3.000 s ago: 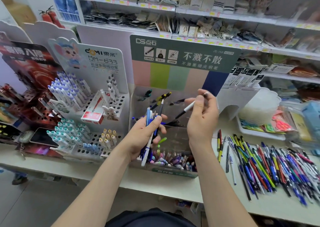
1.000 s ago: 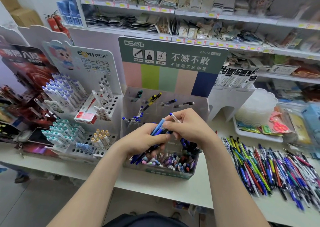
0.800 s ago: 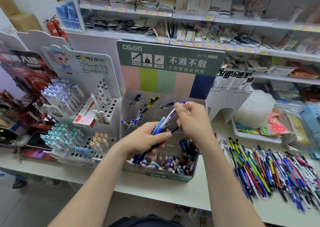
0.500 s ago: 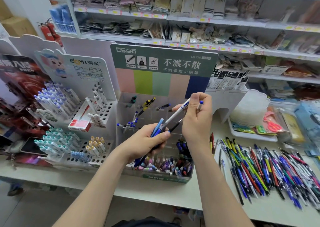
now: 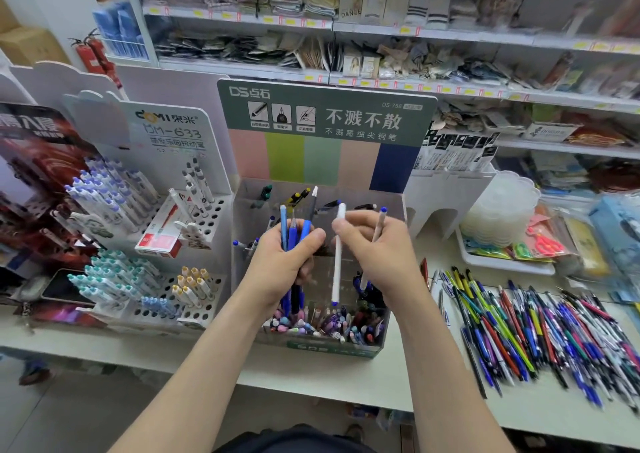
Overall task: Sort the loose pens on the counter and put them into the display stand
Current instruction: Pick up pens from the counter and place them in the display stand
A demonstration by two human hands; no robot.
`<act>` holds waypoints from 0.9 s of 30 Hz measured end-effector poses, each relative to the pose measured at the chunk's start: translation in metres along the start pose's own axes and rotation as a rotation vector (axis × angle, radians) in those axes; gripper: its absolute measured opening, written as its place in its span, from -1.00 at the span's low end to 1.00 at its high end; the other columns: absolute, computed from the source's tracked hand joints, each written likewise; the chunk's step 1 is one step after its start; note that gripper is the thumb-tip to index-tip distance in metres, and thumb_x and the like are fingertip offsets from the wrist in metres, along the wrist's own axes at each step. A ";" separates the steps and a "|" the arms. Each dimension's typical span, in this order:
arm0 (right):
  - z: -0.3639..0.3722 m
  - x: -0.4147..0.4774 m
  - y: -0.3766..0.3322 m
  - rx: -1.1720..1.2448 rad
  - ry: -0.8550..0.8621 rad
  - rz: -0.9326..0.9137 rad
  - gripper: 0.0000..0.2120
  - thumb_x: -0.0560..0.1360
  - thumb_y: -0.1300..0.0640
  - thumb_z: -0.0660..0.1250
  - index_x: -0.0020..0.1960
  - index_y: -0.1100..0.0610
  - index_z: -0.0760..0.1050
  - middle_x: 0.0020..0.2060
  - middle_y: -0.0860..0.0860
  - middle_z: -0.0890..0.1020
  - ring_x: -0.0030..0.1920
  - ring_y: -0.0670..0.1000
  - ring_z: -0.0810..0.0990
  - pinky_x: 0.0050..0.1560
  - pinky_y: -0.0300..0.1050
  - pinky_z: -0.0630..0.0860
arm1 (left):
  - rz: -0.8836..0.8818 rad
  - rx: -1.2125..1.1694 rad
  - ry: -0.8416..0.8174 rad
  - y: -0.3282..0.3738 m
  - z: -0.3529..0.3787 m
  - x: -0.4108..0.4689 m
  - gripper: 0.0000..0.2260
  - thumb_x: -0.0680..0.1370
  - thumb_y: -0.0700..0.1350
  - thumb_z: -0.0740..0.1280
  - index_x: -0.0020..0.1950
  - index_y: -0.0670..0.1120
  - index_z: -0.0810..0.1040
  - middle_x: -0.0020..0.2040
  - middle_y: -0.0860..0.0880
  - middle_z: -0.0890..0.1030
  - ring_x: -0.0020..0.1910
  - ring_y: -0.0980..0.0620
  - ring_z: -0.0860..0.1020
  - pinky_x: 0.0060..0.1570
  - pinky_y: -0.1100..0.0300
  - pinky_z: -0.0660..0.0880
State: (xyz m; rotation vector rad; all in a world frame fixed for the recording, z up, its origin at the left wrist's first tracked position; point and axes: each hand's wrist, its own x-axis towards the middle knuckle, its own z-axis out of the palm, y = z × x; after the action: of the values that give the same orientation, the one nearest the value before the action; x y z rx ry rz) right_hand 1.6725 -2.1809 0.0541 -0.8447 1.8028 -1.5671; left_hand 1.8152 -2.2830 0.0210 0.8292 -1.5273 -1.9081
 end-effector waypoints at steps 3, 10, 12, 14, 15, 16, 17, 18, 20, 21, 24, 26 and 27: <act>0.004 -0.005 0.001 -0.083 -0.133 -0.052 -0.83 0.56 -0.06 0.53 0.11 -0.03 0.75 -0.15 0.04 0.78 -0.04 0.23 0.74 0.12 0.25 0.66 | -0.032 -0.058 -0.012 0.008 0.001 -0.001 -0.82 0.69 -0.05 0.38 0.06 -0.16 0.65 -0.39 0.01 0.45 -0.47 0.06 0.32 -0.46 0.19 0.30; 0.007 -0.003 0.001 -0.221 -0.220 -0.100 -0.88 0.58 -0.01 0.52 -0.03 0.02 0.78 -0.26 -0.03 0.76 -0.19 0.07 0.73 -0.07 0.05 0.67 | -0.152 -0.195 -0.001 0.013 -0.007 -0.004 -0.73 0.61 -0.05 0.46 0.13 -0.25 0.60 -0.32 0.01 0.50 -0.47 0.11 0.31 -0.52 0.29 0.27; 0.012 -0.002 0.004 -0.087 -0.197 -0.054 -0.79 0.69 0.05 0.37 0.02 0.08 0.75 -0.34 -0.07 0.69 -0.37 -0.07 0.58 -0.27 -0.18 0.52 | -0.178 -0.275 0.043 0.015 -0.009 -0.001 -0.84 0.66 -0.11 0.41 0.03 -0.21 0.57 -0.26 -0.02 0.51 -0.49 0.12 0.30 -0.55 0.30 0.25; 0.015 0.004 0.013 0.225 -0.190 0.047 -0.72 0.75 0.21 0.19 0.23 0.12 0.68 -0.30 0.00 0.54 -0.38 -0.07 0.38 -0.32 -0.21 0.35 | -0.209 -0.429 0.060 0.016 -0.014 0.002 -0.87 0.69 -0.13 0.35 0.04 -0.19 0.55 -0.22 -0.04 0.51 -0.50 0.13 0.28 -0.56 0.31 0.24; 0.016 0.006 0.018 0.388 -0.205 0.082 -0.66 0.73 0.31 0.15 0.33 0.13 0.64 -0.25 0.04 0.47 -0.35 -0.05 0.32 -0.31 -0.19 0.30 | -0.220 -0.505 0.054 0.015 -0.018 0.003 -0.88 0.71 -0.13 0.32 0.04 -0.17 0.53 -0.21 -0.04 0.51 -0.50 0.14 0.27 -0.56 0.32 0.25; 0.015 0.007 0.021 0.517 -0.233 0.096 -0.60 0.68 0.38 0.17 0.39 0.12 0.60 -0.19 0.06 0.41 -0.32 -0.04 0.29 -0.29 -0.17 0.28 | -0.229 -0.559 0.052 0.015 -0.021 0.004 -0.88 0.72 -0.12 0.30 0.04 -0.15 0.51 -0.19 -0.04 0.52 -0.51 0.15 0.27 -0.56 0.33 0.26; 0.014 0.008 0.025 0.584 -0.270 0.085 -0.54 0.62 0.42 0.23 0.43 0.11 0.57 -0.14 0.08 0.40 -0.30 -0.04 0.30 -0.27 -0.16 0.29 | -0.234 -0.578 0.059 0.014 -0.023 0.004 -0.88 0.73 -0.12 0.28 0.05 -0.14 0.50 -0.18 -0.04 0.53 -0.51 0.16 0.28 -0.56 0.33 0.26; 0.014 0.006 0.027 0.584 -0.302 0.059 -0.48 0.56 0.42 0.30 0.45 0.08 0.55 -0.07 0.09 0.41 -0.27 -0.04 0.33 -0.24 -0.16 0.33 | -0.234 -0.567 0.076 0.013 -0.026 0.003 -0.89 0.73 -0.13 0.28 0.06 -0.14 0.50 -0.17 -0.05 0.55 -0.51 0.16 0.28 -0.56 0.33 0.27; 0.022 0.002 0.025 0.488 -0.325 -0.011 -0.48 0.53 0.34 0.40 0.45 0.04 0.55 0.00 0.06 0.44 -0.21 -0.06 0.41 -0.17 -0.17 0.41 | -0.220 -0.501 0.117 0.009 -0.029 0.001 -0.89 0.73 -0.14 0.30 0.07 -0.17 0.51 -0.16 -0.07 0.58 -0.50 0.14 0.30 -0.55 0.32 0.27; 0.029 0.000 0.022 0.483 -0.306 -0.022 -0.56 0.55 0.27 0.42 0.42 0.07 0.56 -0.04 0.03 0.46 -0.22 -0.08 0.40 -0.18 -0.18 0.41 | -0.211 -0.458 0.132 0.007 -0.031 0.000 -0.88 0.72 -0.14 0.31 0.08 -0.19 0.52 -0.16 -0.07 0.59 -0.49 0.13 0.31 -0.55 0.31 0.26; 0.049 0.007 0.009 0.481 -0.154 0.031 -0.82 0.68 0.13 0.37 0.24 0.17 0.58 -0.27 -0.11 0.48 -0.30 -0.09 0.32 -0.27 -0.17 0.32 | -0.181 -0.262 0.137 0.006 -0.037 -0.004 -0.83 0.71 -0.11 0.34 0.07 -0.23 0.52 -0.24 -0.04 0.58 -0.49 0.10 0.32 -0.53 0.28 0.26; 0.061 0.013 0.002 0.377 -0.075 0.066 -0.76 0.73 0.03 0.28 0.01 0.15 0.61 -0.34 -0.09 0.43 -0.32 -0.10 0.35 -0.22 -0.12 0.36 | -0.169 -0.156 0.142 0.006 -0.042 -0.007 -0.79 0.71 -0.09 0.35 0.08 -0.26 0.54 -0.31 -0.02 0.58 -0.49 0.07 0.33 -0.52 0.26 0.26; 0.067 0.016 -0.001 0.335 -0.034 0.076 -0.65 0.75 -0.01 0.23 -0.11 0.13 0.59 -0.37 -0.07 0.45 -0.34 -0.10 0.38 -0.18 -0.09 0.39 | -0.164 -0.125 0.158 0.006 -0.044 -0.008 -0.77 0.71 -0.08 0.36 0.09 -0.27 0.55 -0.29 -0.04 0.61 -0.49 0.06 0.34 -0.51 0.24 0.27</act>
State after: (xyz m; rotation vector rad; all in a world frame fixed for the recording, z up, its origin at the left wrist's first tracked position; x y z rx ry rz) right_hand 1.7152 -2.2339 0.0463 -0.6321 1.4738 -1.7298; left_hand 1.8545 -2.3063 0.0210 1.0487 -1.2672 -1.9787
